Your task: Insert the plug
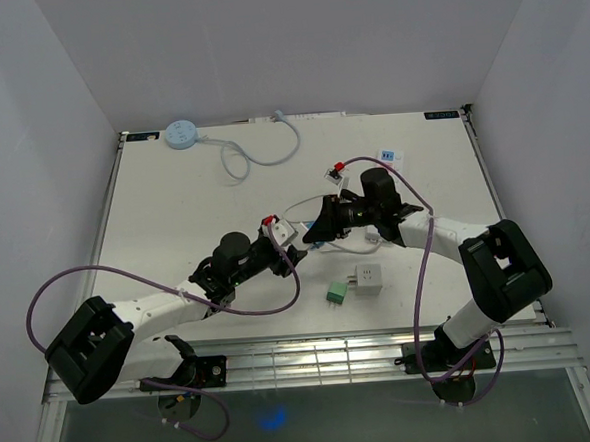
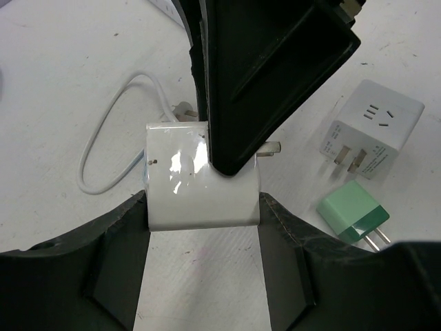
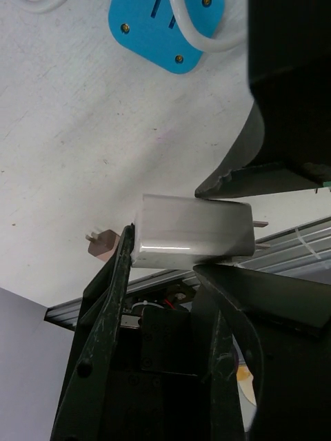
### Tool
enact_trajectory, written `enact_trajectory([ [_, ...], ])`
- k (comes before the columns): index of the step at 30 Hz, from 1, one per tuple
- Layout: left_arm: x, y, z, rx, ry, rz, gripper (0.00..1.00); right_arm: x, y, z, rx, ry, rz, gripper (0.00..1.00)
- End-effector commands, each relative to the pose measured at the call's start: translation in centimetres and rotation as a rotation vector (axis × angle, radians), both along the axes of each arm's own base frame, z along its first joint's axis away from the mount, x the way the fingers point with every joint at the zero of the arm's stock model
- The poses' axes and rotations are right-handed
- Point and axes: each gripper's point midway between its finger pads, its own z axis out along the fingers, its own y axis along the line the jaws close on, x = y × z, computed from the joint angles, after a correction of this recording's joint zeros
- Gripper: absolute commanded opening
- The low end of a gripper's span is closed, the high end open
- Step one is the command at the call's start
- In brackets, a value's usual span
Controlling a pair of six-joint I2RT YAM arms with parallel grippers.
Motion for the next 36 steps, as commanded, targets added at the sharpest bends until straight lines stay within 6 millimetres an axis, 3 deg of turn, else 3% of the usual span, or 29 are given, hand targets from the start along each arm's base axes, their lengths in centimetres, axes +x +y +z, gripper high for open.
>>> enact_trajectory([
  [1,0.1,-0.9,3.1,-0.073,-0.083,-0.033,0.29,-0.1,0.8,1.3,0.048,-0.041,0.045,0.48],
  [2,0.1,-1.0,3.1,-0.072,-0.084,-0.034,0.29,-0.1,0.8,1.3,0.05,-0.042,0.047,0.37],
  [4,0.1,-1.0,2.9,-0.07,-0.08,-0.036,0.31,-0.1,0.9,1.4,0.055,-0.042,0.055,0.27],
  [5,0.0,-1.1,2.9,-0.07,-0.079,-0.037,0.32,-0.1,0.9,1.4,0.057,-0.042,0.056,0.16],
  [7,0.0,-1.1,3.0,-0.072,-0.079,-0.038,0.35,-0.1,1.0,1.4,0.059,-0.042,0.057,0.08],
  [11,-0.2,-1.2,2.9,-0.074,-0.075,-0.047,0.47,0.1,1.0,1.7,0.062,-0.048,0.051,0.08],
  [14,-0.3,-1.3,2.8,-0.072,-0.072,-0.059,0.63,0.6,1.0,2.1,0.061,-0.062,0.025,0.08],
  [15,-0.4,-1.3,2.8,-0.072,-0.072,-0.062,0.76,0.7,1.0,2.4,0.062,-0.066,0.021,0.08],
  [19,-0.6,-1.3,3.2,-0.085,-0.075,-0.069,0.9,2.1,0.9,3.5,0.055,-0.092,-0.02,0.08],
  [26,-0.3,-0.1,4.2,-0.12,-0.078,0.001,0.98,4.6,-0.6,4.5,0.034,-0.153,-0.067,0.08],
  [31,0.1,0.3,4.7,-0.139,-0.061,0.045,0.98,6.3,-3.0,4.6,0.029,-0.174,-0.116,0.08],
  [36,0.6,0.5,4.9,-0.164,-0.029,0.088,0.98,5.9,-3.7,4.0,0.017,-0.203,-0.105,0.08],
])
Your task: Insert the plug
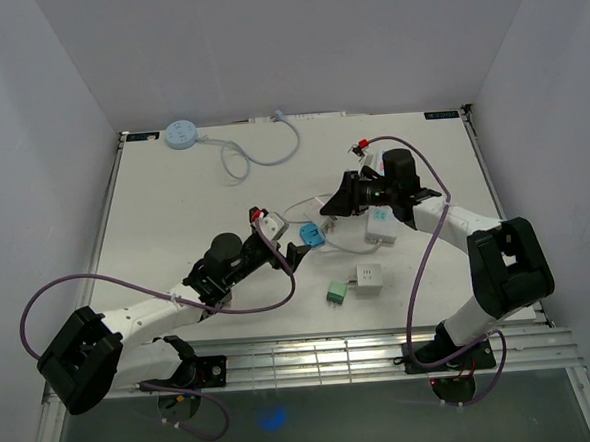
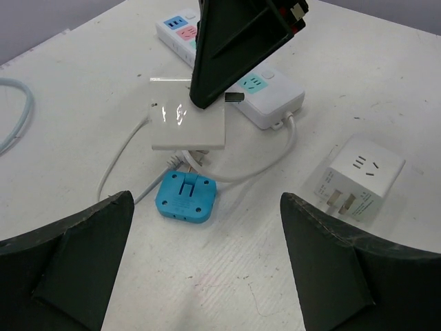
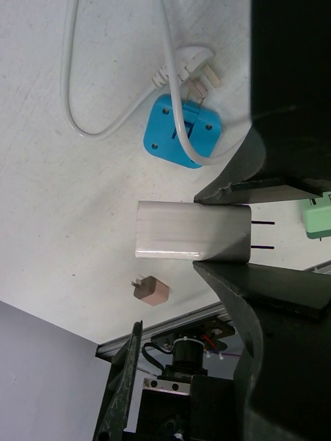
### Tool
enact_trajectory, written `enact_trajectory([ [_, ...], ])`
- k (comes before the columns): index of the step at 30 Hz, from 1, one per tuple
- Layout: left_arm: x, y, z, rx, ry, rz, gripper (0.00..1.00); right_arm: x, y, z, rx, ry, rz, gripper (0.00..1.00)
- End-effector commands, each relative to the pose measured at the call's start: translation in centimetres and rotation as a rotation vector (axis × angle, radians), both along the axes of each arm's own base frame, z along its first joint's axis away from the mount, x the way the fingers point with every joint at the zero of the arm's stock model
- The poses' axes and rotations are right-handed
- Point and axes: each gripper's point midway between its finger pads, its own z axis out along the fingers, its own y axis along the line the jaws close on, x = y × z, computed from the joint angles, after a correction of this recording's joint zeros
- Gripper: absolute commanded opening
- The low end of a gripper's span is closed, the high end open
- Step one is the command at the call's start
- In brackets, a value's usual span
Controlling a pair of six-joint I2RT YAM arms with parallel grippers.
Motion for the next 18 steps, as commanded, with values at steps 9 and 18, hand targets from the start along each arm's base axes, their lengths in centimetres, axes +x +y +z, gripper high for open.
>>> enact_trajectory([
  [9,-0.5,0.1,2.3,-0.126,0.074,-0.03,0.98,-0.6,-0.9,1.0,-0.002,-0.127,0.024,0.08],
  [18,-0.1,1.8,4.2,-0.335,0.276,-0.178,0.98,-3.6,-0.8,3.0,0.129,-0.27,0.132,0.08],
])
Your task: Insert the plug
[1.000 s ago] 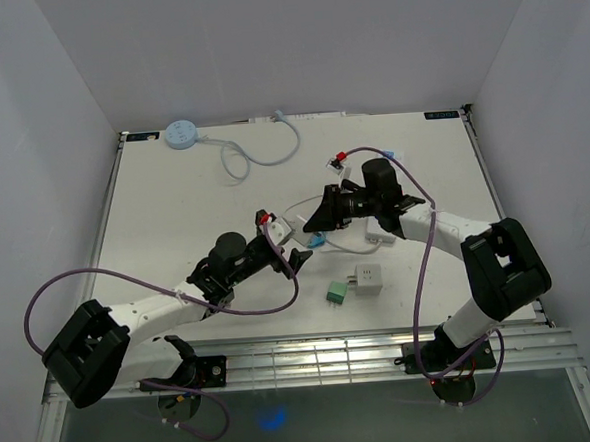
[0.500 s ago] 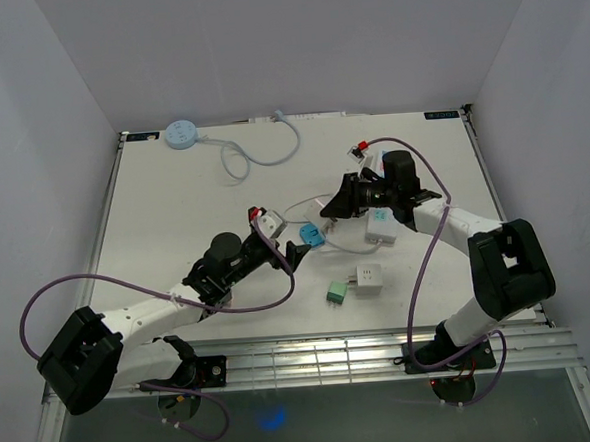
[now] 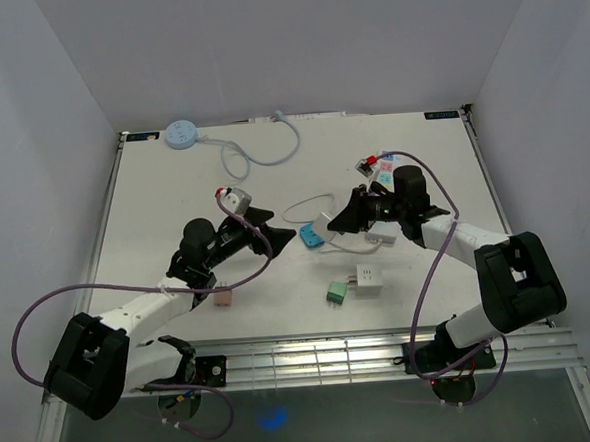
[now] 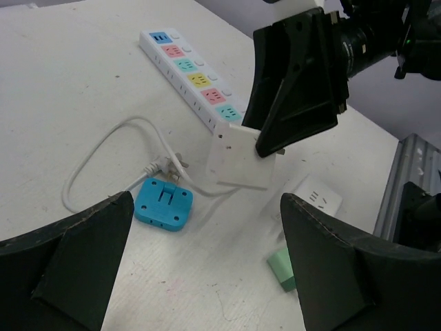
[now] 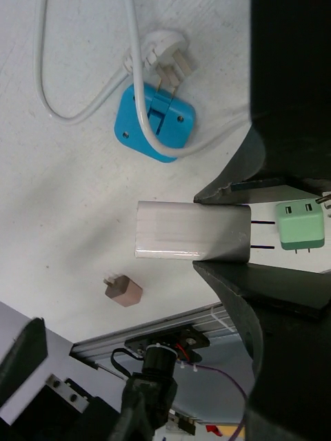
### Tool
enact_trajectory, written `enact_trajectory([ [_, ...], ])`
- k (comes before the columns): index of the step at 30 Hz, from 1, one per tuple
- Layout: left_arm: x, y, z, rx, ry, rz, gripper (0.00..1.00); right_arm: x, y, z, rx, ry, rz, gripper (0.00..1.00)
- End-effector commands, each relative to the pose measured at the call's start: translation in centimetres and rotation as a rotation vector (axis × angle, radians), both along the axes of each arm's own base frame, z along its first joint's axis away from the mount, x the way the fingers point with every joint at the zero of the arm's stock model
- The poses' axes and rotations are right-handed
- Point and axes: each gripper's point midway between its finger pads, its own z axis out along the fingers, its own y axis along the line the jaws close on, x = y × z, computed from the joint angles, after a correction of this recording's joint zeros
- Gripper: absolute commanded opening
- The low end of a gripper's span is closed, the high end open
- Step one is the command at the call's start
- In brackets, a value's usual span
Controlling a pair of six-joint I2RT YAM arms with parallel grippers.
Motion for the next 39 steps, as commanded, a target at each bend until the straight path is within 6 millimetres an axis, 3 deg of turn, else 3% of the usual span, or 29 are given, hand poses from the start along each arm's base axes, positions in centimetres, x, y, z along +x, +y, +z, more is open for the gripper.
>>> enact_trajectory([
  [1,-1.8,-1.0,2.5,-0.153,0.097,-0.177,0.98,-1.8,0.8,4.6,0.14,-0.196,0.113,0.08],
  [4,-1.9,-1.9,2.2,-0.189,0.197,-0.235,0.98,-2.8,0.6,5.2,0.161,-0.238,0.134,0.08],
  [8,-3.8,-2.6,3.4,-0.239,0.245,-0.362,0.98,-4.0,0.6,6.5,0.196,-0.289,0.172,0.08],
  [11,-4.3,-2.2,4.6,-0.266,0.224,-0.362,0.98,-5.0,0.5,7.6,0.228,-0.321,0.198,0.08],
  [22,-5.1,-2.1,5.9,-0.265,0.299,-0.39,0.98,-7.6,0.7,11.4,0.279,-0.4,0.253,0.08],
  [33,-5.6,-2.5,7.9,-0.316,0.261,-0.448,0.89,-8.3,2.1,13.2,0.296,-0.395,0.276,0.08],
  [39,-5.4,-2.9,7.9,-0.309,0.268,-0.468,0.87,-8.6,2.6,13.8,0.314,-0.396,0.289,0.08],
])
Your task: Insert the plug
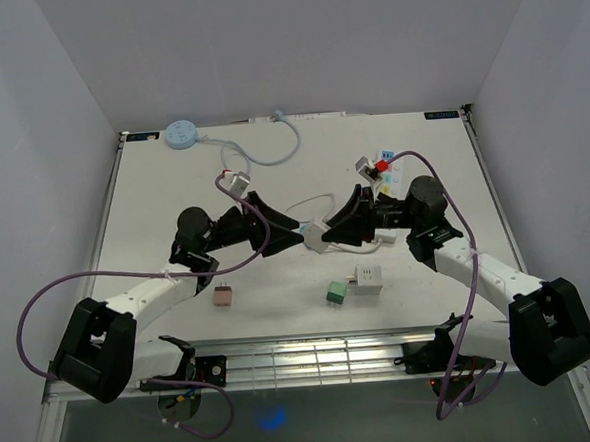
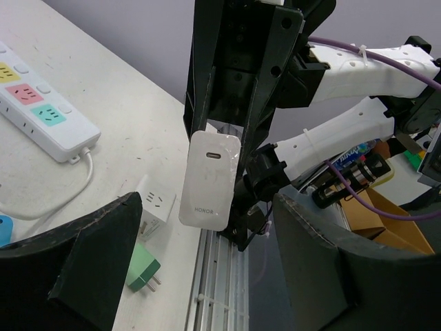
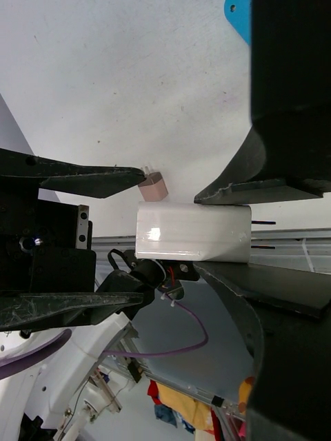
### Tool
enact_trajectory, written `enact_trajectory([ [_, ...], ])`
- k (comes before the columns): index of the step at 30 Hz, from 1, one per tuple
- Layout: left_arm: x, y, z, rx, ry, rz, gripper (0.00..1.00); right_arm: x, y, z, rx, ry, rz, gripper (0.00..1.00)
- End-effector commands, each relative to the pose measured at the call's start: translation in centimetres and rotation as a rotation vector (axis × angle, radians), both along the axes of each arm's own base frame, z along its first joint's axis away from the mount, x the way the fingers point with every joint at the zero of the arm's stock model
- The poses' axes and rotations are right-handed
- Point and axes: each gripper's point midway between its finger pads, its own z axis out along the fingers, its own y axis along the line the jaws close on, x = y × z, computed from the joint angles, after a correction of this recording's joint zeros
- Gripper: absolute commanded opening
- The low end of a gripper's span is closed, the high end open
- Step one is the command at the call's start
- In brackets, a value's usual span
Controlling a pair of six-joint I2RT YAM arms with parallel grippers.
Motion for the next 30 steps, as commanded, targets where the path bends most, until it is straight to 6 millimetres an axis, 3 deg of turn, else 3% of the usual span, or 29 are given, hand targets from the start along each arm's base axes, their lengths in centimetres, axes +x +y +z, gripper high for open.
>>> enact_trajectory([
  [1,-0.1,-0.2,1.5,-0.024,-0.049,-0.028,0.86,0.2,0.5,3.1,0.055,-0.083,0.01,0.08],
  [27,-1.4,-1.7,0.1,-0.01,-0.055,-0.1,0.64,0.6,2.7,2.0,0.039,-0.052,0.02,0.08],
  [30,-1.6,-2.0,0.1,-0.009,-0.059,-0.113,0.55,0.7,2.9,1.7,0.027,-0.05,0.017,0.08],
])
